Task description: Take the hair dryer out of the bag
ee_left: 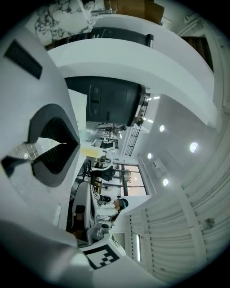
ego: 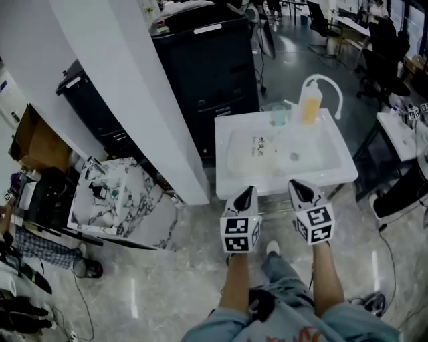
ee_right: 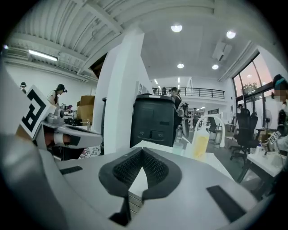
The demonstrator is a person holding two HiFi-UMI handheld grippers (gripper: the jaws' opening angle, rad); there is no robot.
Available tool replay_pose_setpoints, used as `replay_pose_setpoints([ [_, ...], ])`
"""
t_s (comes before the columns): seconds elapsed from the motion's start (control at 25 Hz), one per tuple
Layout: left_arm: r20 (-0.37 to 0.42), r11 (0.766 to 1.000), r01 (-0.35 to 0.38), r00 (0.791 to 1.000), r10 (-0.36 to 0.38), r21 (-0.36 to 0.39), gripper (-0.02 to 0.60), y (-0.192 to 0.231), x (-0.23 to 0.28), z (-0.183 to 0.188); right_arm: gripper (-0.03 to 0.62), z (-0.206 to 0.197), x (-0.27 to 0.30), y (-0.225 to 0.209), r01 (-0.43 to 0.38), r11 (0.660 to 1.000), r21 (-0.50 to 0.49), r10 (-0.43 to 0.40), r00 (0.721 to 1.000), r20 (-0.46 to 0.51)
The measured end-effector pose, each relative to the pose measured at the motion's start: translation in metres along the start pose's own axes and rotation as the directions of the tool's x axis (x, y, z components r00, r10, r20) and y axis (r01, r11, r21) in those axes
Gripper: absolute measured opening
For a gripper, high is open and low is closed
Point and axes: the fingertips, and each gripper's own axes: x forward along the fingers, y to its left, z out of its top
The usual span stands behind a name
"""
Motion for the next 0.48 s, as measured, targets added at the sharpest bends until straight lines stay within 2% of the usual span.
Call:
replay_pose_setpoints([
  [0.24, -0.095, 0.999, -0.016, 0.995, 0.012, -0.042, 0.002, 0.002, 0.111, -0.029, 0.000, -0.035, 0.077, -0.069, -0.059, 0.998, -0.023, 0.057, 0.995, -0.080],
  [0.48, -0.153, 1.000, -0.002, 0.988, 0.002, -0.003, 0.002, -0.009, 0.178, -0.025, 0.000, -0.033, 0.122, -0.124, -0.088, 0.996, 0.033, 0.090, 0.993, -0.072],
])
